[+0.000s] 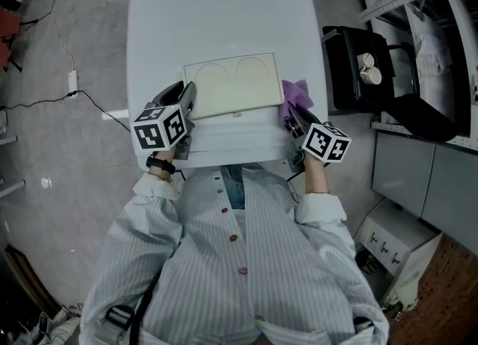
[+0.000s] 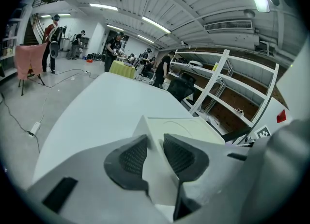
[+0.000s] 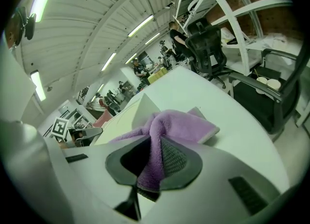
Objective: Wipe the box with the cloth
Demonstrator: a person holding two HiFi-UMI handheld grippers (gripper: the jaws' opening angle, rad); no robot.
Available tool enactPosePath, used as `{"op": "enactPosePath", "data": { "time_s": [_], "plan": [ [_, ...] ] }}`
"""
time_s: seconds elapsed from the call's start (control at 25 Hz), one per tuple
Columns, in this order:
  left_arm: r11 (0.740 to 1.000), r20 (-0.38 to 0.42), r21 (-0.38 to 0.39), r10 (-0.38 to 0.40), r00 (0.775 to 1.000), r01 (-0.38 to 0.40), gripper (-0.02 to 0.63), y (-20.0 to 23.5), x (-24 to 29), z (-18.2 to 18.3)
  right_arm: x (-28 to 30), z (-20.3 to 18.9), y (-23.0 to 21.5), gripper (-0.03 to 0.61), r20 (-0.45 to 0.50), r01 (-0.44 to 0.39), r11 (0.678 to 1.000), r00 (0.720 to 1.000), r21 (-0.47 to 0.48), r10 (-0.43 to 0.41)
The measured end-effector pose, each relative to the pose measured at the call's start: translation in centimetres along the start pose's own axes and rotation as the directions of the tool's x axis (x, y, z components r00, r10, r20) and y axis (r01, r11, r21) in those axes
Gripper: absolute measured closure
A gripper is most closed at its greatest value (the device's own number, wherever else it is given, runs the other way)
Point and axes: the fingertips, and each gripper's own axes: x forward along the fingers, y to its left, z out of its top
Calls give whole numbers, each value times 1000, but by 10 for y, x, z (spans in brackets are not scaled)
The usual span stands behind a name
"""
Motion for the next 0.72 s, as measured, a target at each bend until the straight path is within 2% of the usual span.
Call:
{"op": "enactPosePath", "data": {
  "time_s": [0.36, 0.72],
  "plan": [
    [999, -7, 4, -32, 999, 32, 517, -2, 3, -1, -13, -16, 4, 520, 74, 101, 976, 990, 192, -117],
    [998, -17, 16, -66, 998, 66, 509, -5, 6, -4, -8, -37, 26, 520, 128, 93, 948, 982, 305, -138]
  ]
}}
